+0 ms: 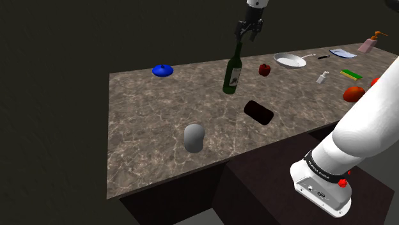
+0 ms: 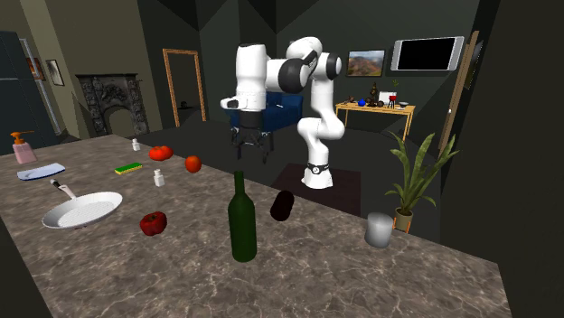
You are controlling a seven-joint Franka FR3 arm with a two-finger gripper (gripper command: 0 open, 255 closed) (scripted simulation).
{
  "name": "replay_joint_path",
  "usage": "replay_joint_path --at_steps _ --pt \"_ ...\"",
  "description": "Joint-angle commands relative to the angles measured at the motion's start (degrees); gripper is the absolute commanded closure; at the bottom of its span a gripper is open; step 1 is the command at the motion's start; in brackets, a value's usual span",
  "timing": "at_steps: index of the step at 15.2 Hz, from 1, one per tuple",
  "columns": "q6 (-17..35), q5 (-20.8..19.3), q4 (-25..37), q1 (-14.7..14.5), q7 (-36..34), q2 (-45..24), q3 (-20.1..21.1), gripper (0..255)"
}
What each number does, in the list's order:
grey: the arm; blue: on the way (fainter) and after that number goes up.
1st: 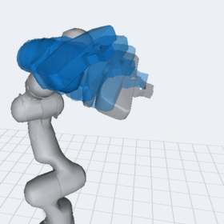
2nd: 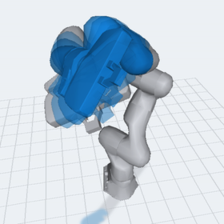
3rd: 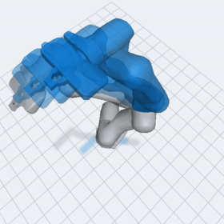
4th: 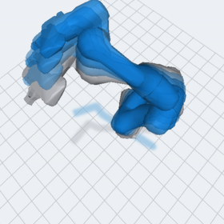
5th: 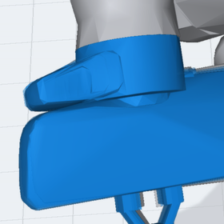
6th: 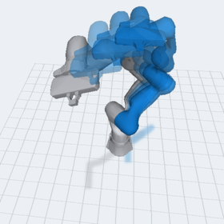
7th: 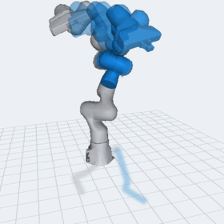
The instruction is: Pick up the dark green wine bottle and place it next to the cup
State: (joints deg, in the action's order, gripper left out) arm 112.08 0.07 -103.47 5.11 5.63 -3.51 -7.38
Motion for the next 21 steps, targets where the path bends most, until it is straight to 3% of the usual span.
replay_joint_path --at_steps 1,3,10,18,19,21 --pt "0.1 1.6 4.9 0.7 0.8 -4.8 -0.5 0" --pt "0.0 2.7 8.2 1.3 1.3 -8.0 -0.7 0" --pt "5.2 3.0 4.6 1.3 1.5 -9.6 -0.5 0" --pt "5.2 3.0 4.6 1.3 1.5 -9.6 -0.5 0" --pt "5.2 3.0 4.6 1.3 1.5 -9.6 -0.5 255" --pt "5.2 3.0 4.6 1.3 1.5 -9.6 -0.5 255"
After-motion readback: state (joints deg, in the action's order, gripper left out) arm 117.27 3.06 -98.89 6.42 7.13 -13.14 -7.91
